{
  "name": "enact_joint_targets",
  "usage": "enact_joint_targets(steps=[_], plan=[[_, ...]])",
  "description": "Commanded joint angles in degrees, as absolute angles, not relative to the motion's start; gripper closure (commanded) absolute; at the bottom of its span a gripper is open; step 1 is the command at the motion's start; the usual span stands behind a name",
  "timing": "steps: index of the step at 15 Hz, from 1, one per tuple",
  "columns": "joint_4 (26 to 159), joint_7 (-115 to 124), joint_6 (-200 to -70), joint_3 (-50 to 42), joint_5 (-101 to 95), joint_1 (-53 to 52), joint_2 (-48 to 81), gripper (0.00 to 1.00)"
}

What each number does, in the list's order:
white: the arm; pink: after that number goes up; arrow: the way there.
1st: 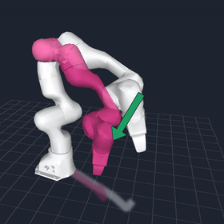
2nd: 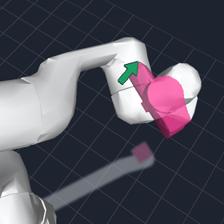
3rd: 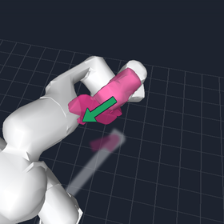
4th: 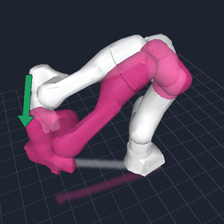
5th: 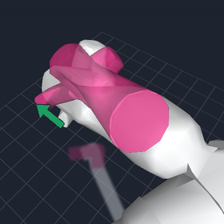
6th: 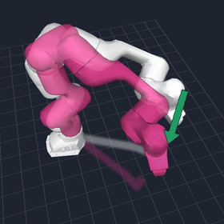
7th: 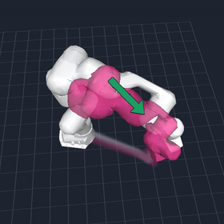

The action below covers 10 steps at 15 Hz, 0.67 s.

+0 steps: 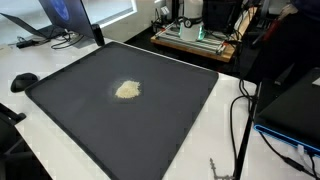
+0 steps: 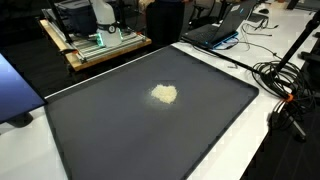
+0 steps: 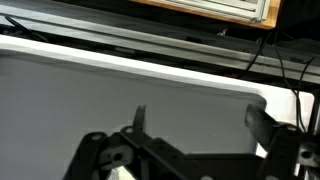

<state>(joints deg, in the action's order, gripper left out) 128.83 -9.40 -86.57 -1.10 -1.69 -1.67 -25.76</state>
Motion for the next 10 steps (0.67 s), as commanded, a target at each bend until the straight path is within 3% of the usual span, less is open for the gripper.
enact_joint_targets(steps=[1,10], plan=[[128.7,-9.4,-86.5,-1.1,-1.7,-1.7,-25.7,0.00],[124.6,-15.8,-88.7,2.6,7.6,-9.6,-24.9,0.00]])
